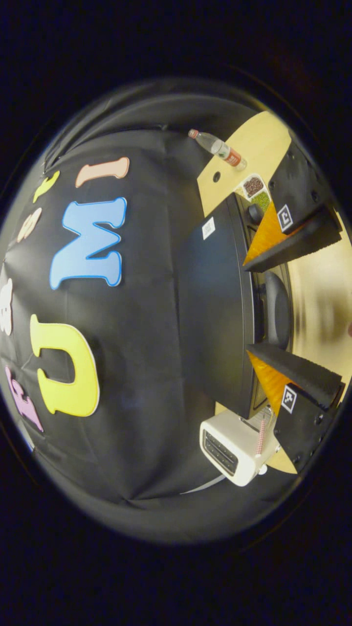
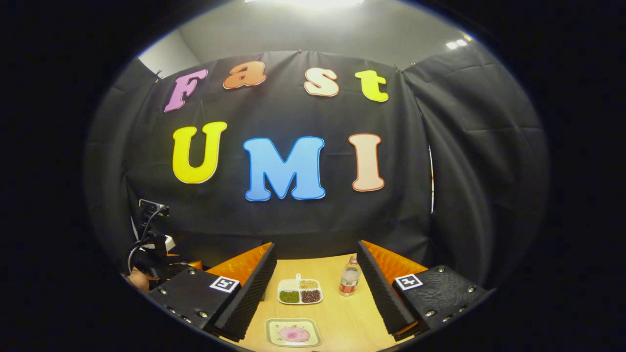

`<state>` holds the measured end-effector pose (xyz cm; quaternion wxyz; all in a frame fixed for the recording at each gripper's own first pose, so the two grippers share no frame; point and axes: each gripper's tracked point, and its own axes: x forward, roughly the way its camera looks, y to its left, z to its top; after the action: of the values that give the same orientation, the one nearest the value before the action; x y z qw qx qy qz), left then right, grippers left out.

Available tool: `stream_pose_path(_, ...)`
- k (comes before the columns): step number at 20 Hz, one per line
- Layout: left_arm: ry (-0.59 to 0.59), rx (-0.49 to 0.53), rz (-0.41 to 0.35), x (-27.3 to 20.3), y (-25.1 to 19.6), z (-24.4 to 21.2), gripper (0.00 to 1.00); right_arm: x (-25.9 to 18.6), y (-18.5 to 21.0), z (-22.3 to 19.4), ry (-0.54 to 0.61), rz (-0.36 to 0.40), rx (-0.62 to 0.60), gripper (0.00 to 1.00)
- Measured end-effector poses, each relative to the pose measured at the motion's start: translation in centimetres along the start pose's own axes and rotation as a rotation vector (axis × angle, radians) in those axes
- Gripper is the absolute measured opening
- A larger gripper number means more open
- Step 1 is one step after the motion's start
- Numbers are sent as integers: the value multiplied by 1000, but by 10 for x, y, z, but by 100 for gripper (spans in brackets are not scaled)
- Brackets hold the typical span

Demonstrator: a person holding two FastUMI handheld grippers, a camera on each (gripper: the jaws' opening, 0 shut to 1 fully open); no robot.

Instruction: Open the electric oven with the left hand, put the food in, and close the electric oven.

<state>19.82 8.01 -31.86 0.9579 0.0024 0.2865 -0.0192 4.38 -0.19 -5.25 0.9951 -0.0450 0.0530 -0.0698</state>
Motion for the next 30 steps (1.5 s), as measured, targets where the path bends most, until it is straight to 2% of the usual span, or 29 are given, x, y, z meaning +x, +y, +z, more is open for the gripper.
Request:
stream_pose_path(5,14,16,31,11,7,-10,98,2,-11,-4,13,-43,0,100)
stream_pose_path(7,15,13,30,12,7,-12,100,4,-11,-6,19,-47,10,100)
stream_pose_path(17,30,-1,26,-18,5,-37,98,3,8,2,5,13,-4,100)
stream_pose_path(19,36,8,30,-27,3,-48,95,-1,8,1,8,18,-5,100)
stream_pose_path(20,42,12,32,-32,2,-55,98,-3,7,0,10,20,-5,100)
stream_pose_path(21,47,19,30,-37,1,-61,95,-4,7,-1,11,19,-5,100)
stream_pose_path(23,67,33,27,-45,0,-76,100,-8,5,-2,14,17,-4,100)
stream_pose_path(26,93,46,25,-54,-2,-94,98,-12,5,-6,25,16,-3,100)
stream_pose_path(29,117,41,22,-60,-1,-110,100,-12,7,-8,34,21,3,100)
stream_pose_path(30,128,30,19,-63,-1,-115,98,-12,8,-10,38,24,0,100)
